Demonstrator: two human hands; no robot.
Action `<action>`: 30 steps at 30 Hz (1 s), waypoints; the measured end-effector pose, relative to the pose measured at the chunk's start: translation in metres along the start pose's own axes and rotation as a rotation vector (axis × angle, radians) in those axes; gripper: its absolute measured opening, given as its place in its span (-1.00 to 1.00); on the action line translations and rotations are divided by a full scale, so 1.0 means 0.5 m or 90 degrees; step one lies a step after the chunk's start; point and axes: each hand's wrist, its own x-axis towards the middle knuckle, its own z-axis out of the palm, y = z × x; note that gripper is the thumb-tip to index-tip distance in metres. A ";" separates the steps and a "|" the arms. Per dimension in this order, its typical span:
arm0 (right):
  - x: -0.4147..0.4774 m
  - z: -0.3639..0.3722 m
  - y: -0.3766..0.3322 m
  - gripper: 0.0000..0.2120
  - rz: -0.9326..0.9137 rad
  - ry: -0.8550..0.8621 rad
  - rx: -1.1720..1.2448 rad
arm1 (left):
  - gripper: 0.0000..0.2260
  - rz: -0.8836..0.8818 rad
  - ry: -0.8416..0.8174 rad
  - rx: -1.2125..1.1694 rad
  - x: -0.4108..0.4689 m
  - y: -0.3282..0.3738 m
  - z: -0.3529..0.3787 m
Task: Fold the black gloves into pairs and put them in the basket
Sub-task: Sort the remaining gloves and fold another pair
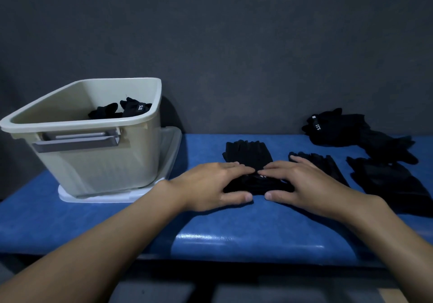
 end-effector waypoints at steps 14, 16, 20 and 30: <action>-0.011 -0.014 -0.029 -0.44 -0.010 0.027 0.034 | -0.78 0.021 0.156 -0.040 -0.012 0.003 -0.001; -0.011 -0.015 -0.032 -0.48 -0.008 0.052 0.050 | -0.82 -0.010 0.174 -0.083 -0.017 0.000 -0.003; -0.012 -0.019 -0.029 -0.91 -0.008 0.099 0.204 | -0.83 -0.060 0.211 -0.191 -0.026 -0.003 -0.004; 0.022 -0.011 -0.037 -0.86 0.088 0.165 0.334 | -0.73 -0.112 0.237 -0.415 -0.018 -0.014 0.002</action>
